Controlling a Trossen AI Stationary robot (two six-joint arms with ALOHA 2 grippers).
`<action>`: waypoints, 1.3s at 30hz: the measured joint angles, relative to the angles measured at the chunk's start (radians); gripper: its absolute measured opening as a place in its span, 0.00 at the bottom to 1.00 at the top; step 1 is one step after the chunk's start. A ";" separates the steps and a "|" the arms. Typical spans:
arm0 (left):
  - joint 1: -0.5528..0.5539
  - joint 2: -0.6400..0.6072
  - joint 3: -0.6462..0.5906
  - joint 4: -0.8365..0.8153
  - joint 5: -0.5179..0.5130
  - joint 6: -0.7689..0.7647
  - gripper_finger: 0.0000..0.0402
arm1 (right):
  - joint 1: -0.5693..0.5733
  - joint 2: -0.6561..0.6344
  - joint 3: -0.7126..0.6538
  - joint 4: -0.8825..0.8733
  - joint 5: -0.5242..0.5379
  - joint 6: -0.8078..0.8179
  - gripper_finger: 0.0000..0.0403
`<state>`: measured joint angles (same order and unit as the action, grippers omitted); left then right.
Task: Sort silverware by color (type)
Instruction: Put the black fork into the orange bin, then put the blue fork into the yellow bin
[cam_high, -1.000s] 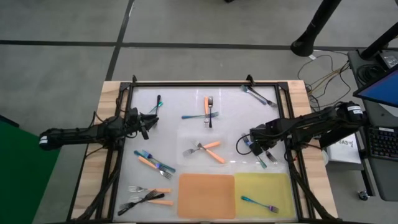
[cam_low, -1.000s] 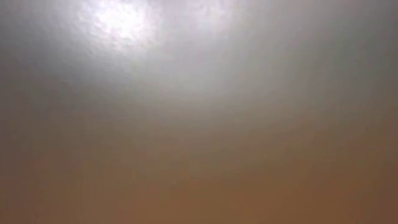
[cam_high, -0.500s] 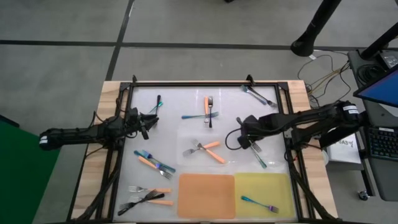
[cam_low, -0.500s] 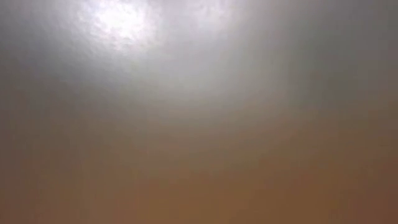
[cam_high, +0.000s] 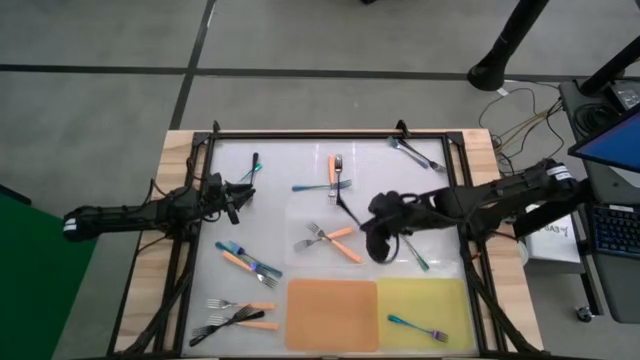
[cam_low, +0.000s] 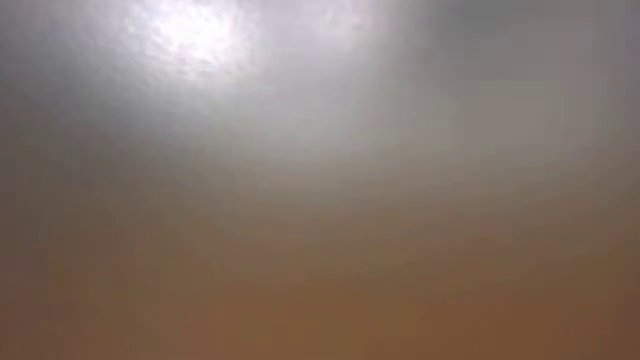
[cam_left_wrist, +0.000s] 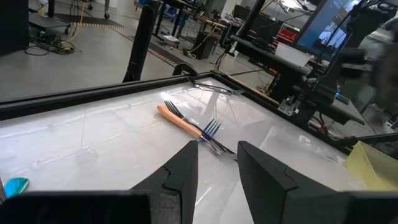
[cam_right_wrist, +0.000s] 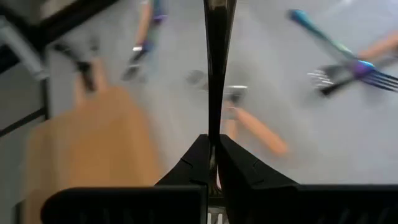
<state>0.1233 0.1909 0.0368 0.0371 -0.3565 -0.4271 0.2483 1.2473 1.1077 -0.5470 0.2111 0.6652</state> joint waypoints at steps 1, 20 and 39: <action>0.000 0.000 0.000 0.000 0.000 0.000 0.24 | 0.018 0.016 0.013 0.006 0.000 -0.007 0.02; 0.000 -0.001 0.000 0.000 0.000 0.000 0.24 | 0.195 0.451 0.300 0.003 -0.185 -0.218 0.02; 0.000 -0.001 0.000 0.000 0.000 0.000 0.24 | 0.193 0.470 0.288 0.063 -0.218 -0.221 0.16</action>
<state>0.1234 0.1903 0.0368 0.0368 -0.3565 -0.4274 0.4408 1.7172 1.3956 -0.4843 -0.0071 0.4442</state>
